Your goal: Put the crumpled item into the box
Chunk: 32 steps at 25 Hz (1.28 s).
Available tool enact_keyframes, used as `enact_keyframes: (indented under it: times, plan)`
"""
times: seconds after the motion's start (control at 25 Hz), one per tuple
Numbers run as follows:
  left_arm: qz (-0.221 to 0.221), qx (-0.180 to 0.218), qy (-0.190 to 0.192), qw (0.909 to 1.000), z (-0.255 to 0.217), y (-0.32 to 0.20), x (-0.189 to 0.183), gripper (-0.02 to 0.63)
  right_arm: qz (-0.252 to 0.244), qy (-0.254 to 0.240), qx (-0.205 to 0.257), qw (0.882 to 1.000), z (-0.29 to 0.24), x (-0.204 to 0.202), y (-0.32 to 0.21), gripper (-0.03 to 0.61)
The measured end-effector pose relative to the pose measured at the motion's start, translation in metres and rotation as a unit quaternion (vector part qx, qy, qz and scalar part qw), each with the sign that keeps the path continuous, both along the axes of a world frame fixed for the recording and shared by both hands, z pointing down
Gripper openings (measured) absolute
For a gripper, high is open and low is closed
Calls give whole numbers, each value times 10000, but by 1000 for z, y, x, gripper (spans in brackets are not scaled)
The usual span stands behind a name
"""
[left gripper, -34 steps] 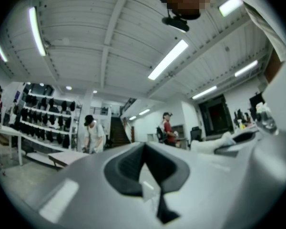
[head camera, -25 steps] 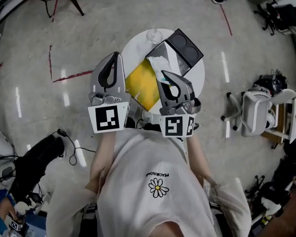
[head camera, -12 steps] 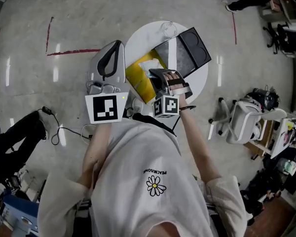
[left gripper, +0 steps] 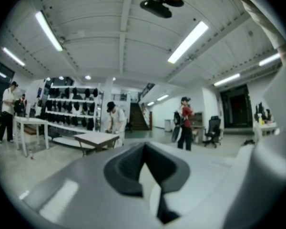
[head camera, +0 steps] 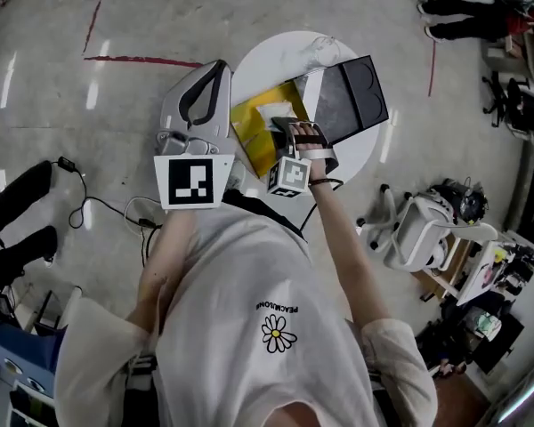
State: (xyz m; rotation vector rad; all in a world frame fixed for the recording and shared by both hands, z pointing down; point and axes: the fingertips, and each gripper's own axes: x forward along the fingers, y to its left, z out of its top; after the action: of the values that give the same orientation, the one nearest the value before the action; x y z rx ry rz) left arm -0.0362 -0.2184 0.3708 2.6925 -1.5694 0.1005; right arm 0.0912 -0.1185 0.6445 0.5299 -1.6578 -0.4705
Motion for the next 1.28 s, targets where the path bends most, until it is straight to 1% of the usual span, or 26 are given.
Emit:
enact_keyframes:
  times: [0.08,0.2,0.44,0.52,0.64,0.68,0.76,0.84,0.92,1.0,1.16,1.28]
  plan:
    - [-16,-6,-45,10000,3,1,-2,2,114,-27,-94,9999,6,2,0,54]
    - [-101,-80,-5,9999,7,1,-5,2,231,-145,-343,9990,11,2,3,66]
    - [-182,-174,-2,9997,13,5,-7,2,399,-422,-903,9942,16,-3,11,145]
    - [-194,-191,8,9996,14,6,-6,2,455,-467,-1075,9921,19,-4,12,195]
    - [-197,-199,13,9996,17,8,-6,2,470,-484,-1270,9896,22,-5,16,204]
    - [-185,-173,-4,9997,16,8,-5,2,464,-482,-1387,9881,23,-5,18,217]
    - [-182,-155,-31,9997,15,8,-5,2,444,-474,-1691,9835,26,-6,25,263]
    - [-223,-213,-45,9995,17,8,-7,2,428,-441,-1959,9787,29,-6,32,301]
    - [-281,-266,-13,9993,18,8,-9,2,430,-409,-2115,9756,32,-5,36,328]
    - [-315,-281,22,9991,19,8,-11,2,414,-420,-2208,9735,31,-6,38,341]
    - [-281,-348,-64,9990,24,10,-12,2,373,-370,-2353,9705,33,-7,42,354]
    - [-297,-279,-32,9992,21,11,-12,2,398,-373,-2421,9687,33,-8,44,358]
